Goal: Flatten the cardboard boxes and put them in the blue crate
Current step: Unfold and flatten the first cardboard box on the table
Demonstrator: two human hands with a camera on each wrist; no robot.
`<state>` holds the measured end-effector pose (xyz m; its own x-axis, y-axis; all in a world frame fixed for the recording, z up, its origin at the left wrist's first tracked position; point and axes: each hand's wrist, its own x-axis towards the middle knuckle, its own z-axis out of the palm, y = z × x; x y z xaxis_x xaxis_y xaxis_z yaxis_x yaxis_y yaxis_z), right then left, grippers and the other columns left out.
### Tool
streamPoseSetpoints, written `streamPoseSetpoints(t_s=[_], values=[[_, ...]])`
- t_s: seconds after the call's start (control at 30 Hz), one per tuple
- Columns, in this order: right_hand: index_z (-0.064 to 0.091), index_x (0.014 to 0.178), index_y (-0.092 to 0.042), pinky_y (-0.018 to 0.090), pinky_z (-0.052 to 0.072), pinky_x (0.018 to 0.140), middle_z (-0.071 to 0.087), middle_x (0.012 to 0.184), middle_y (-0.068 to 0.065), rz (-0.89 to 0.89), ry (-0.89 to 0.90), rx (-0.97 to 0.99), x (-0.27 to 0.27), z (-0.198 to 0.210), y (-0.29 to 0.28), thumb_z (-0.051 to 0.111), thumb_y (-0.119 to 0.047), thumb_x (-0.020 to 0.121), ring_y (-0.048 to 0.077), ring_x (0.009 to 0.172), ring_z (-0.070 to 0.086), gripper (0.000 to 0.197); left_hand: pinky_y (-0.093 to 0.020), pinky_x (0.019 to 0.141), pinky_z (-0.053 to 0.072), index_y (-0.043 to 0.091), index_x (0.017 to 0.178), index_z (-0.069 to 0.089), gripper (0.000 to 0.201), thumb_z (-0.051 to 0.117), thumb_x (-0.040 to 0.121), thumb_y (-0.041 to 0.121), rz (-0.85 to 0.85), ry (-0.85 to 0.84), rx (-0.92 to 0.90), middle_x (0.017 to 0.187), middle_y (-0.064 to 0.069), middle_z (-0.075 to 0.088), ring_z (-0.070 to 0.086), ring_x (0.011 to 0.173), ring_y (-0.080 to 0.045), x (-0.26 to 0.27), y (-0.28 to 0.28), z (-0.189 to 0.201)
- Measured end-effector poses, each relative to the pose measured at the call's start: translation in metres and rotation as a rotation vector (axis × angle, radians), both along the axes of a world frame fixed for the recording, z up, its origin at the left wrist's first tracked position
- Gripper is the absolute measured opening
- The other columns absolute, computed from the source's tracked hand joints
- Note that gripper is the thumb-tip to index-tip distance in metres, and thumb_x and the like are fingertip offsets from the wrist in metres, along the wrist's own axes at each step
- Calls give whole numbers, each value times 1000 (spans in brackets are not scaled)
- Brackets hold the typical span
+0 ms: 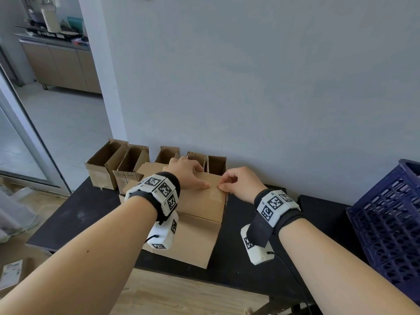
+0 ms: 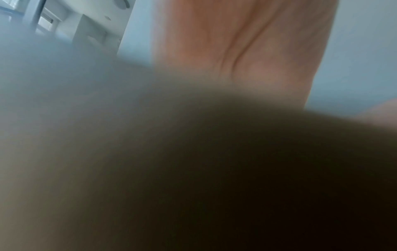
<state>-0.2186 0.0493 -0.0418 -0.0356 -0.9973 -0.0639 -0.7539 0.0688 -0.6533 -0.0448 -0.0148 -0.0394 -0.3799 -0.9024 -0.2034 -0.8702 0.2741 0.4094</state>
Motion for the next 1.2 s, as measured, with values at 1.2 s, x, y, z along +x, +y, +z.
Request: streamPoseSetpoints(t_s=[1.2], values=[[66, 87, -18, 22, 48, 66, 58, 73, -9, -15, -166, 80, 12, 1, -4, 65, -22, 89, 6, 61, 51, 5, -44, 110, 29, 32, 135, 49, 53, 60, 86, 48, 58, 40, 3, 137, -6, 40, 29, 132, -30, -2, 10, 1]])
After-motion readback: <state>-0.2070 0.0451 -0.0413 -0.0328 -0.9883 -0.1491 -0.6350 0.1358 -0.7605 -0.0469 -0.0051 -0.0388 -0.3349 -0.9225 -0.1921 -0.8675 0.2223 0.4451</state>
